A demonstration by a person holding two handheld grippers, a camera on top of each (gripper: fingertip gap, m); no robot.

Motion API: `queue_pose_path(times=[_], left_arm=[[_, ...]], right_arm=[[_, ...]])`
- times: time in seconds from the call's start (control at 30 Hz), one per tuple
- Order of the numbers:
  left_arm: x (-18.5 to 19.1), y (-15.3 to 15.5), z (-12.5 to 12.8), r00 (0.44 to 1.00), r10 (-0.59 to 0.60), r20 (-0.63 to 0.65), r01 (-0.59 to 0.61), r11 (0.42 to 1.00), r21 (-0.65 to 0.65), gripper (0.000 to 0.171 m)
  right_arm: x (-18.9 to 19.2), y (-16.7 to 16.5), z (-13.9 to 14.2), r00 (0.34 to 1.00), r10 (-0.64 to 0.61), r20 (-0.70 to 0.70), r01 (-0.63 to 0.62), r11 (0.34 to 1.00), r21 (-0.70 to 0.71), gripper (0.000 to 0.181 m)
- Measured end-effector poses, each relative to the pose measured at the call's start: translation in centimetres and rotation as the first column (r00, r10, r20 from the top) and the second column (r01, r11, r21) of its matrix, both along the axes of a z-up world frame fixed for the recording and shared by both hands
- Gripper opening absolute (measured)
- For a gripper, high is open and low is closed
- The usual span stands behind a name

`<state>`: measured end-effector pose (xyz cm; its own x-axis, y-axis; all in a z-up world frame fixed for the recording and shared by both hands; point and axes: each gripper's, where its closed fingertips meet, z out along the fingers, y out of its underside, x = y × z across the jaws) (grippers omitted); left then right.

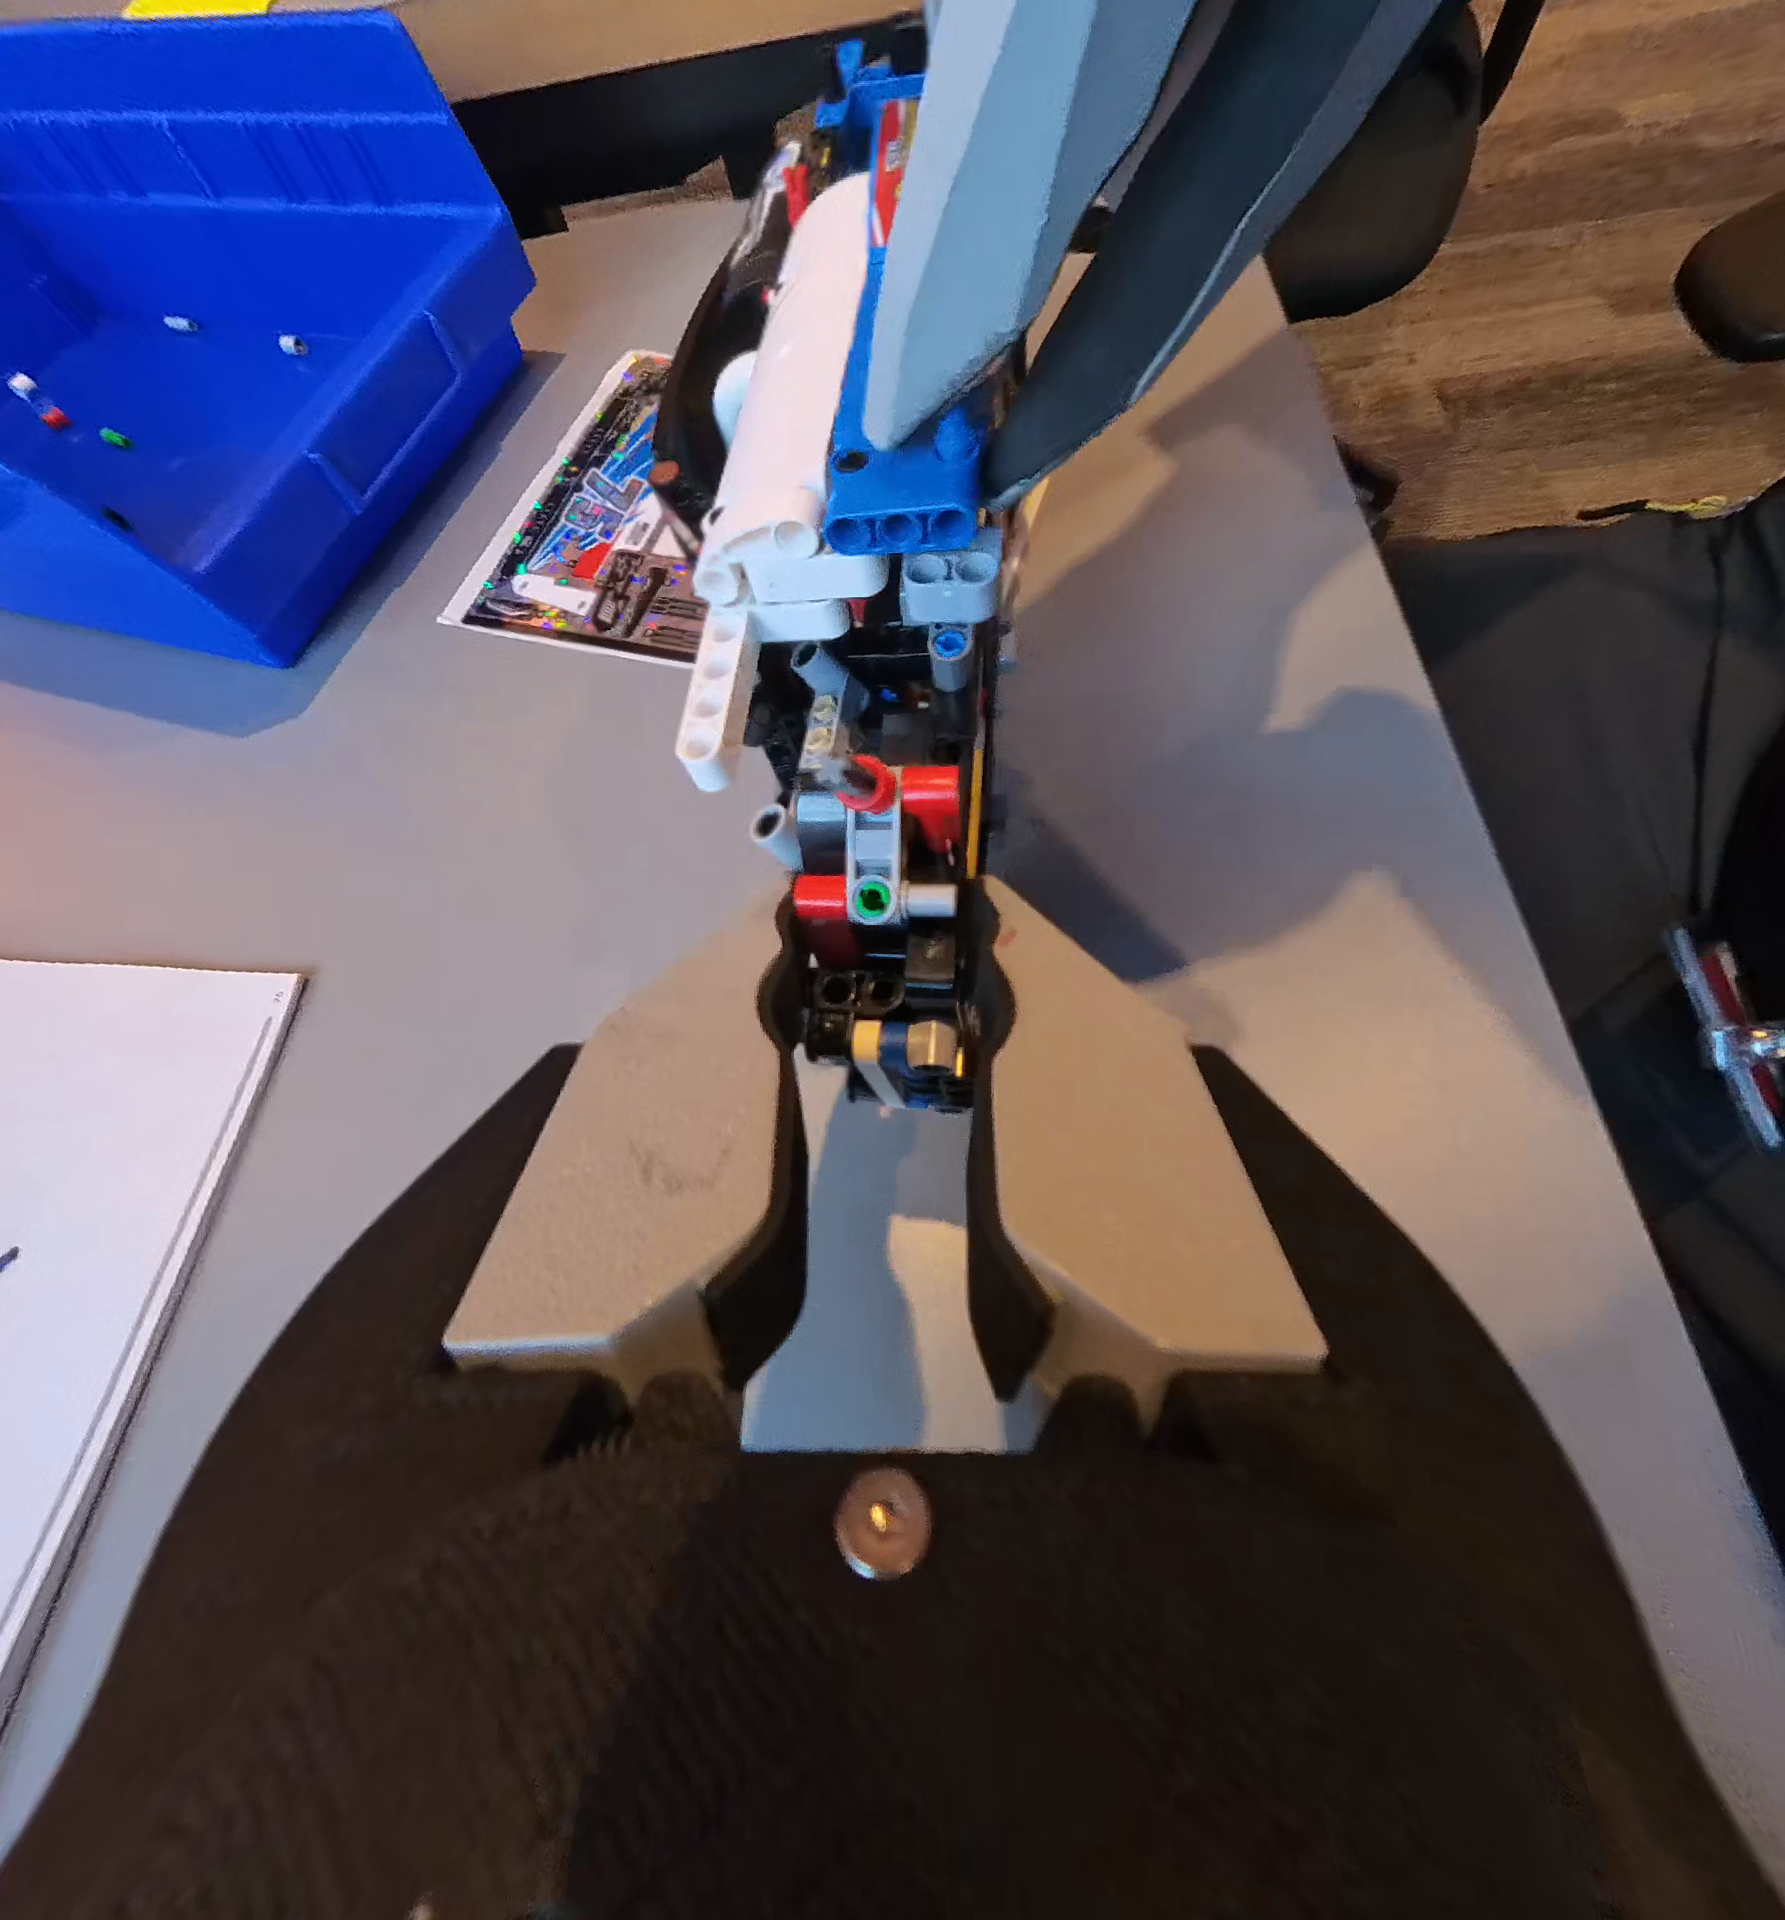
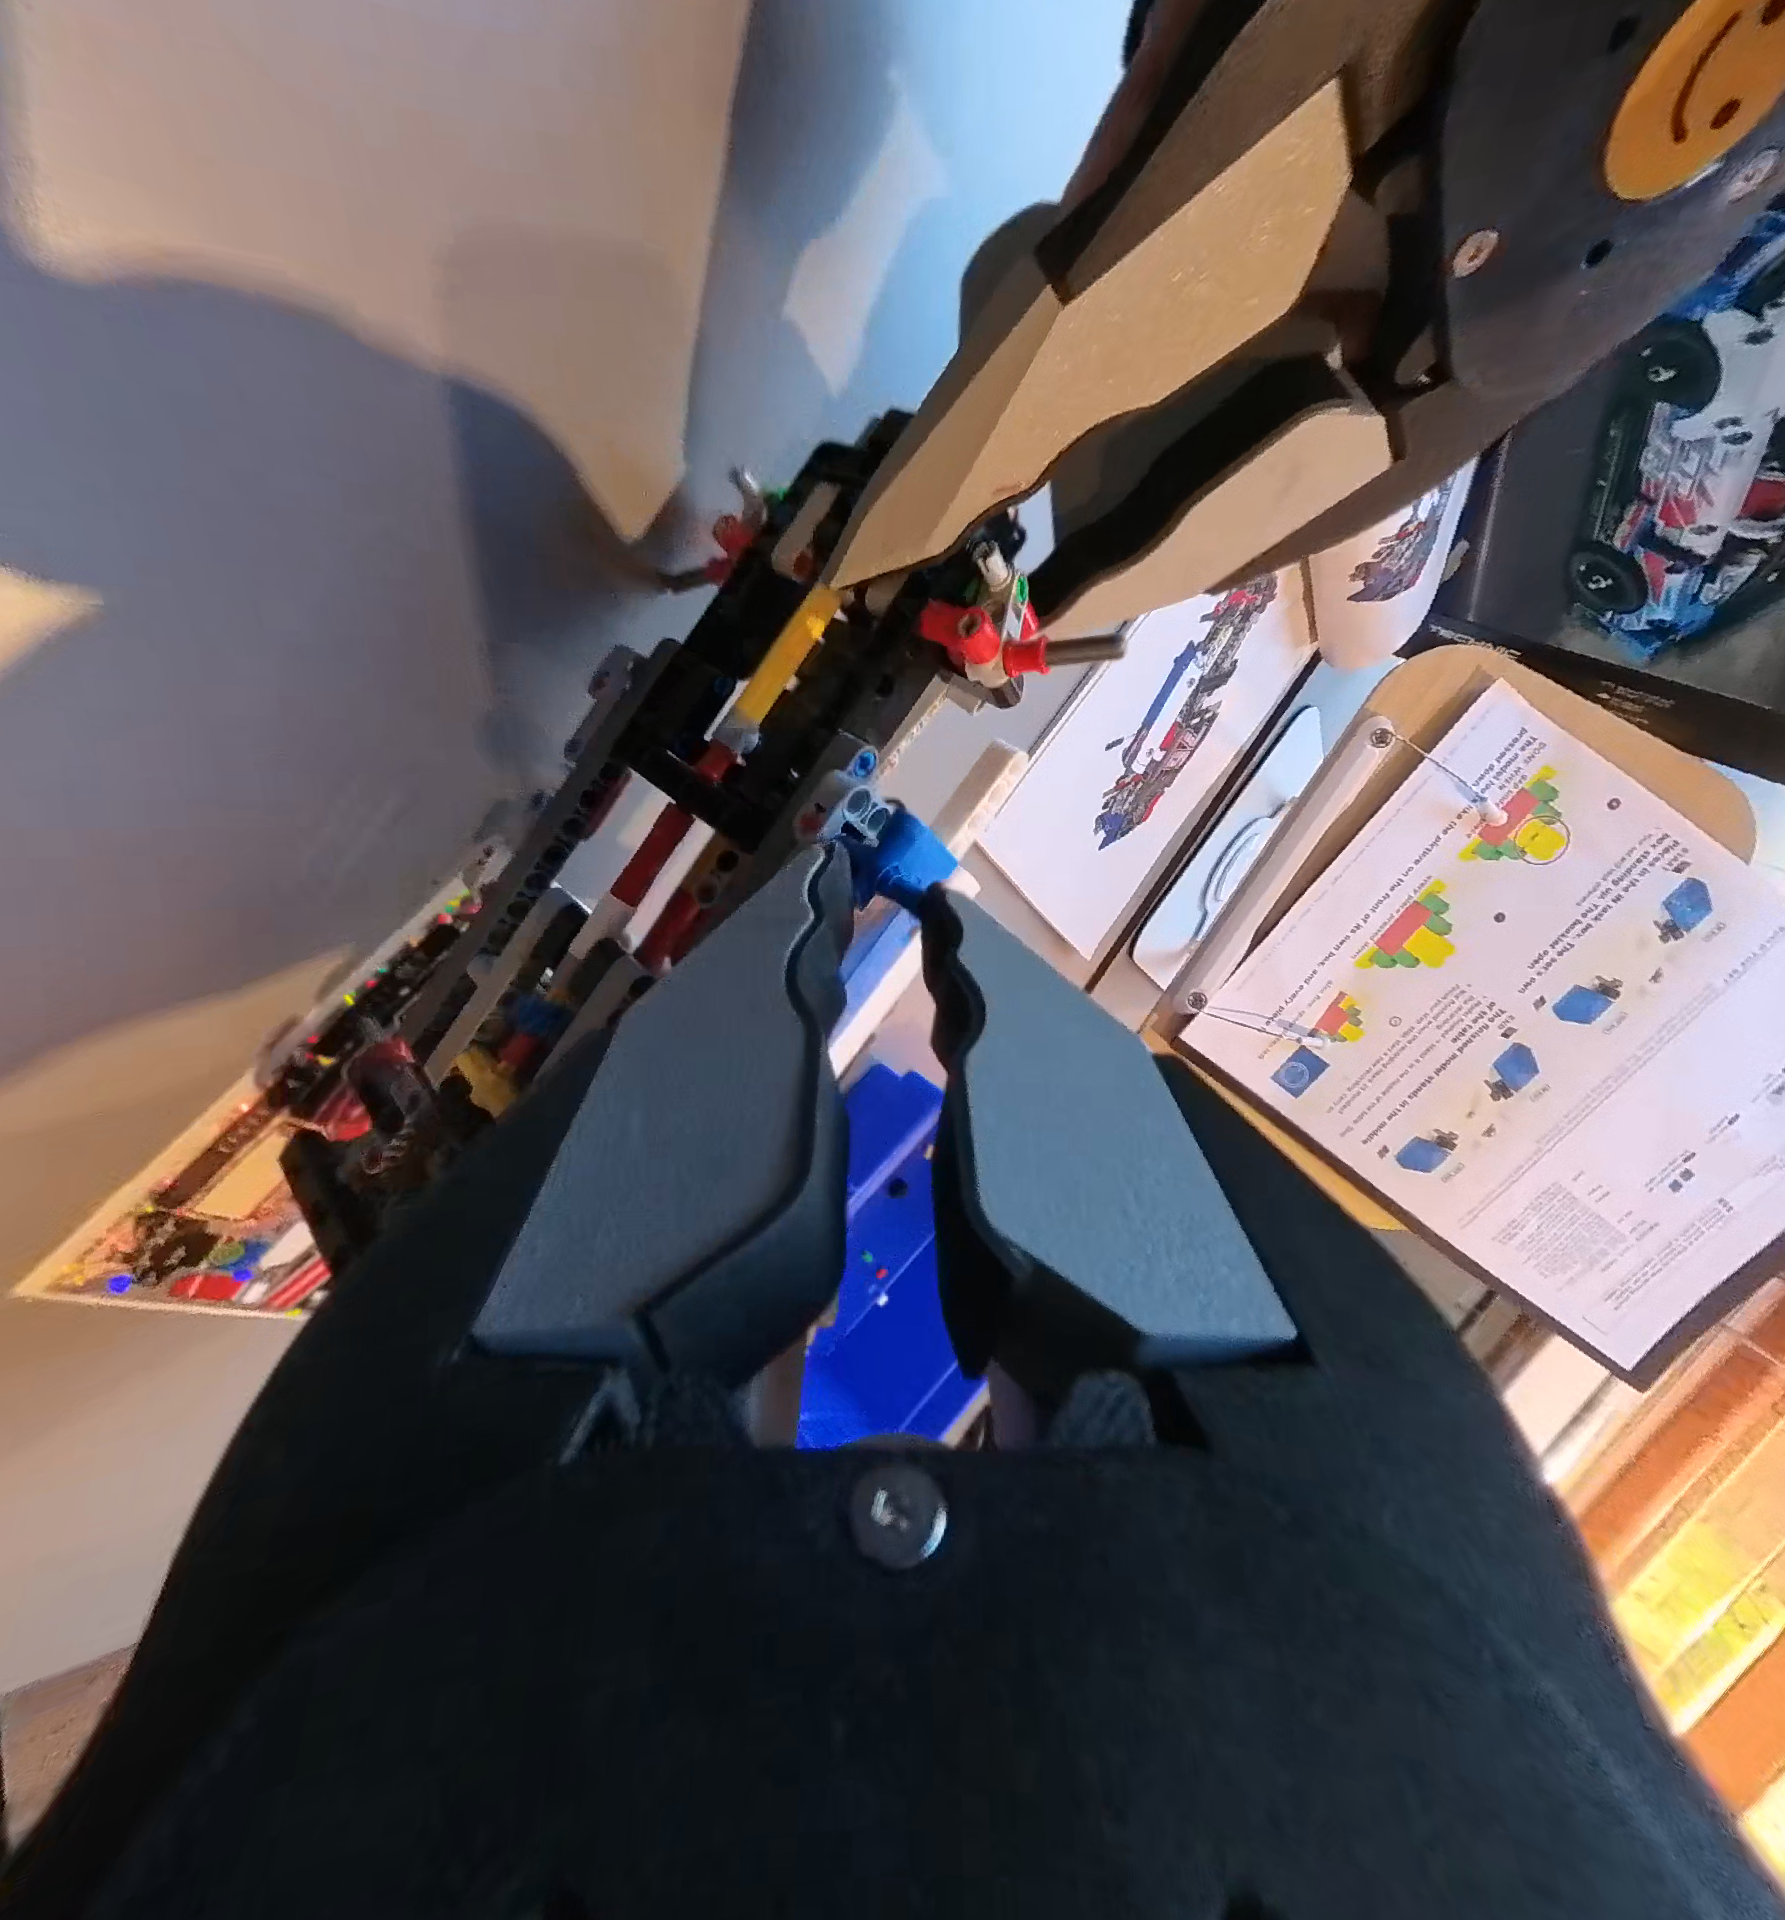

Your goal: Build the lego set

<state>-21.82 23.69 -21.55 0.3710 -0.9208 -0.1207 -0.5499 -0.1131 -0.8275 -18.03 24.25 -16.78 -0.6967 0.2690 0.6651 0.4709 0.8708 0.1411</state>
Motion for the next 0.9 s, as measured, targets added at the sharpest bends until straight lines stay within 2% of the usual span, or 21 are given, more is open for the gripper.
queue_pose_path(times=[0.17,0.5,0.9], left_arm=[[0.09,0.1,0.04,1.0,0.006,0.008,-0.006,1.0,-0.002,0.025],[0.3,0.0,-0.01,1.0,0.011,-0.02,-0.011,1.0,0.008,0.025],[0.29,-0.12,-0.08,1.0,0.008,-0.027,-0.008,1.0,0.008,0.025]], right_arm=[[0.09,0.05,0.04,0.999,-0.01,-0.047,0.011,1.0,0.022,0.012],[0.38,-0.15,-0.14,0.984,0.035,0.177,-0.055,0.992,0.111,0.009],[0.4,-0.56,-0.32,0.966,0.032,0.255,-0.06,0.993,0.105,0.007]])
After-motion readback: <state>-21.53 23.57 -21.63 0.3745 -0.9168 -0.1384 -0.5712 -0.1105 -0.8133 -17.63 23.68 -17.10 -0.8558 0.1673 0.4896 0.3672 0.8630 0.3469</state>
